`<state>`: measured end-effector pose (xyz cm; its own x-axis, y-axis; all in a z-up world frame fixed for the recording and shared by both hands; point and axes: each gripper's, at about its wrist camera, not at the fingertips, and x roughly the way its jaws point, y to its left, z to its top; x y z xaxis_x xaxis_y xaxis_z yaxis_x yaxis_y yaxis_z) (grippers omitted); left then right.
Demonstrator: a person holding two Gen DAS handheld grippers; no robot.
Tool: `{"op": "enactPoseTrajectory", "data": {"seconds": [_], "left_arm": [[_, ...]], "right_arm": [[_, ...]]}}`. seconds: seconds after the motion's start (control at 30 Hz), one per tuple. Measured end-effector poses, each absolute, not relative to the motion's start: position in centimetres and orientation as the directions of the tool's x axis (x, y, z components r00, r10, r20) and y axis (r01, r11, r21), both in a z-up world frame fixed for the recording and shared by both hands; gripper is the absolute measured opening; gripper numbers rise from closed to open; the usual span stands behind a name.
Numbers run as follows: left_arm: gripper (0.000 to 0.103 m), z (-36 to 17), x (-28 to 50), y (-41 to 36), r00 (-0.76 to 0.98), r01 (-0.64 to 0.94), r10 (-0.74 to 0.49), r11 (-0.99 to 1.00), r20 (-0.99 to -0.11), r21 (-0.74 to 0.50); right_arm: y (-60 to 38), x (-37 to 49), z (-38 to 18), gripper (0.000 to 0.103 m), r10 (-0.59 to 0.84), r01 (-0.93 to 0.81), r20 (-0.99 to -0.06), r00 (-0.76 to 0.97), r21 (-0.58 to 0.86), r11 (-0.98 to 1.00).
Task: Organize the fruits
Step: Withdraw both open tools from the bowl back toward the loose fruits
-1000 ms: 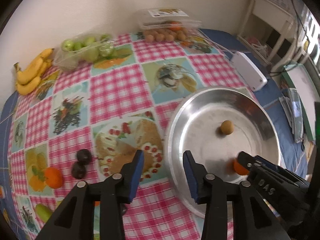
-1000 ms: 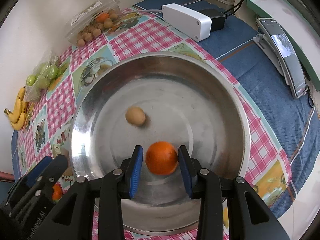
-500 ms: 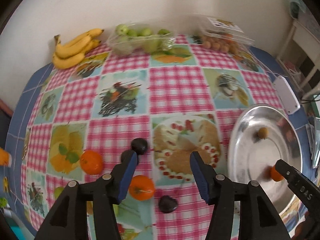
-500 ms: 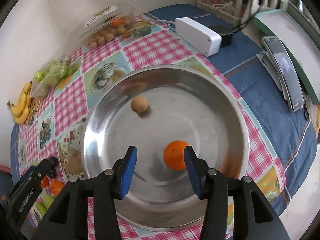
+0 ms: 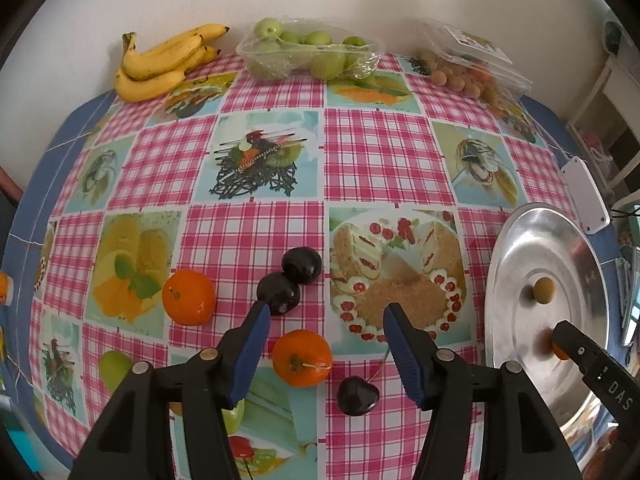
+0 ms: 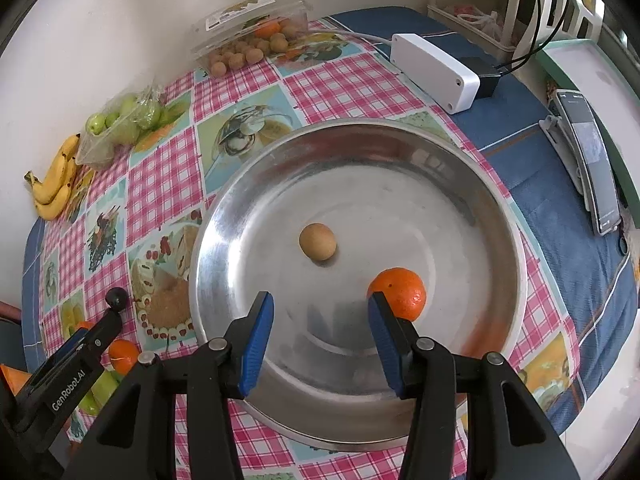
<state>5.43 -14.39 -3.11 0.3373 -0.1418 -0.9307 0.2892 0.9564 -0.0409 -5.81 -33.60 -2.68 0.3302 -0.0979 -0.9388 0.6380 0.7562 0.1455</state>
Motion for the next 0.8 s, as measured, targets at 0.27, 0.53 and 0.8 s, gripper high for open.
{"op": "enactPoseTrajectory", "data": {"seconds": [0.27,0.53,0.8], "left_arm": [[0.096,-3.51,5.67,-13.77,0.328,0.258,-0.129,0.965,-0.936,-0.042],[0.103,-3.38,5.67,-13.66,0.357,0.255,-0.126,0.966,-0.926,-0.034],[0.103,-3.62,5.78,-13.48,0.359,0.242,-0.122,0.970,-0.925,-0.034]], "right_arm": [[-33.36,-5.65,-3.16,0.079,-0.116,0.630,-0.949,0.294,0.101,0.770],[-33.25,-5.63,-3.33,0.085,-0.110,0.614,-0.948,0.298,0.102,0.782],[-33.41,-5.42,-3.36,0.103,-0.111,0.608,-0.946,0.306,0.104,0.787]]}}
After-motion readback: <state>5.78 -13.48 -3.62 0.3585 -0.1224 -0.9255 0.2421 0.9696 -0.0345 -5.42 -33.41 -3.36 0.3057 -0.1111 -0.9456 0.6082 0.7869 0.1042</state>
